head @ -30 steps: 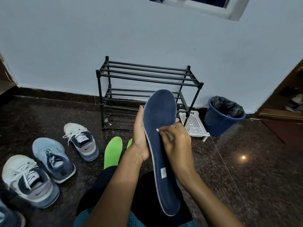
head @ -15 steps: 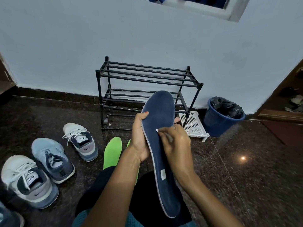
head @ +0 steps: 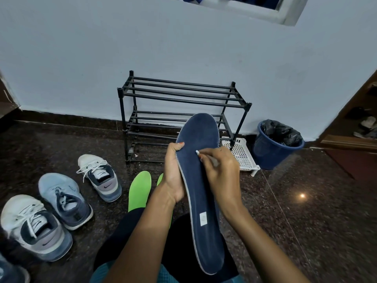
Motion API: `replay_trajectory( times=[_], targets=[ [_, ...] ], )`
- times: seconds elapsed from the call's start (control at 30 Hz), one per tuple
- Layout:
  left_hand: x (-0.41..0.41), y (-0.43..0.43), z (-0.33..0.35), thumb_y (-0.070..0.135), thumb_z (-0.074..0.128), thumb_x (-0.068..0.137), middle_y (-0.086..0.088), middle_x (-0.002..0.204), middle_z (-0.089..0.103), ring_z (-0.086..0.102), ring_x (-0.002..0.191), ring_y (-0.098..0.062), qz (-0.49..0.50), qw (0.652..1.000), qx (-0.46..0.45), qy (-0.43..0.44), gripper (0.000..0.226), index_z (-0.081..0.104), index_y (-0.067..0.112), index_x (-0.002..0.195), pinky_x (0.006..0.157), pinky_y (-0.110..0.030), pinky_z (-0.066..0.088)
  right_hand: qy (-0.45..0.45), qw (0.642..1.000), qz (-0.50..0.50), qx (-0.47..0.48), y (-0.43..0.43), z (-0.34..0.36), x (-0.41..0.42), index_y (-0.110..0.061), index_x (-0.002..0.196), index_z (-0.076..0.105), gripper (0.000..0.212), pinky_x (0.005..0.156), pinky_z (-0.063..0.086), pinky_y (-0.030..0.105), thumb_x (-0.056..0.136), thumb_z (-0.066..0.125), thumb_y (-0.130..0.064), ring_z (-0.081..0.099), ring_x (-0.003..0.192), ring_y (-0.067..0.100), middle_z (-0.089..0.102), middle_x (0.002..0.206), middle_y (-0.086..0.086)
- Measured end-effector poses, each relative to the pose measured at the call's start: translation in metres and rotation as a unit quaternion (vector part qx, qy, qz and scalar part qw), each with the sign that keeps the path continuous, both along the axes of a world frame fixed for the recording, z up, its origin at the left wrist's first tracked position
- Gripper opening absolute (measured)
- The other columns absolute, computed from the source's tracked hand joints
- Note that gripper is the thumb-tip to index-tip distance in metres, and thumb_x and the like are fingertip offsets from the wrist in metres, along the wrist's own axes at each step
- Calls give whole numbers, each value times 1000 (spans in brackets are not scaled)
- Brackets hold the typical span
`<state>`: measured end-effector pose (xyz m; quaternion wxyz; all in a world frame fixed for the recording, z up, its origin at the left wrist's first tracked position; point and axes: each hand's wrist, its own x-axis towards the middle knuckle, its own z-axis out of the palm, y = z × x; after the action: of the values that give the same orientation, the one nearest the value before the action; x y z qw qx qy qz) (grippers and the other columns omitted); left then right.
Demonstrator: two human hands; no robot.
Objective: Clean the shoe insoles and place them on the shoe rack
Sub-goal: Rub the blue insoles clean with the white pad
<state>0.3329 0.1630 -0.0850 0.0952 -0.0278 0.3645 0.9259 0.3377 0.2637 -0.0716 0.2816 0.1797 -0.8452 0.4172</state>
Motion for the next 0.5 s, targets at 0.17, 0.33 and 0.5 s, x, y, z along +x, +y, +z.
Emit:
replay_trajectory(
  times=[0.17,0.33,0.5],
  targets=[
    [-1,0,-1,36,30,90,-9,73,69,65,60,-19,17,1000,4,-22,48,69,8,84,58,-25,52,3,999,-40,-14,11,8,-15,-5,88,70,10,72,33,2,82,63,0,54,77,18,59,79,9],
    [2,-4,7,41,35,83,-23,105,68,67,92,-30,15,999,28,-32,58,70,-1,102,83,-32,53,30,999,2,13,1,-6,6,-7,84,70,11,74,35,8,79,61,-4,54,75,16,59,80,1],
    [4,-1,7,44,37,79,-27,116,63,62,102,-33,11,999,3,-34,68,58,-5,120,91,-38,49,21,999,9,28,9,-12,10,-8,86,70,10,72,37,10,81,62,-5,54,76,18,54,80,-2]
  ],
)
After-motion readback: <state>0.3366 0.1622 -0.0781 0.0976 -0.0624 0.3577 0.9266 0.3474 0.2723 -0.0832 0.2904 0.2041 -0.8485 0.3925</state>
